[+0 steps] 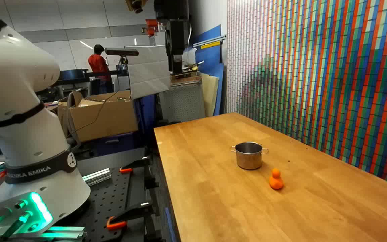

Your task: Pick the cube and put it in the cup

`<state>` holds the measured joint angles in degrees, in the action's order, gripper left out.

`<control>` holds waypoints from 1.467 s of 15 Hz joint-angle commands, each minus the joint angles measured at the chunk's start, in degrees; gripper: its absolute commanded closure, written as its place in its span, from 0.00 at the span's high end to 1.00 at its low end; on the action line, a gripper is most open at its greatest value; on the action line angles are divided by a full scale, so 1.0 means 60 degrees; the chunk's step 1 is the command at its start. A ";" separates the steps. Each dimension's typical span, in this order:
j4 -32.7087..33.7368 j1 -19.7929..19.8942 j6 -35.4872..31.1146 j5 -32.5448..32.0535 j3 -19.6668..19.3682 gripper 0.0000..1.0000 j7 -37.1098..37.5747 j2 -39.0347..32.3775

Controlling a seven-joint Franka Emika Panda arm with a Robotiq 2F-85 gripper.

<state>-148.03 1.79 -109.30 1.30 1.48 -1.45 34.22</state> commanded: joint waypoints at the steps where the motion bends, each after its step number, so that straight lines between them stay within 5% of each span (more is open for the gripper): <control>1: 0.0030 -0.0121 0.0015 -0.0062 -0.0110 1.00 0.0056 -0.0004; 5: 0.0048 -0.0121 0.0015 -0.0062 -0.0110 1.00 0.0056 0.0001; 9: 0.0449 0.0154 -0.1112 -0.0524 -0.0482 1.00 -0.0449 -0.0896; 14: 0.1517 0.0393 -0.2565 -0.1037 -0.1293 1.00 -0.1528 -0.3061; 17: 0.2242 0.0193 -0.3080 -0.0478 -0.1628 1.00 -0.2739 -0.4651; 22: 0.3733 0.0358 -0.2507 0.0765 -0.1349 1.00 -0.4812 -0.7167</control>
<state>-133.80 3.18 -127.40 3.94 -7.15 -26.12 0.40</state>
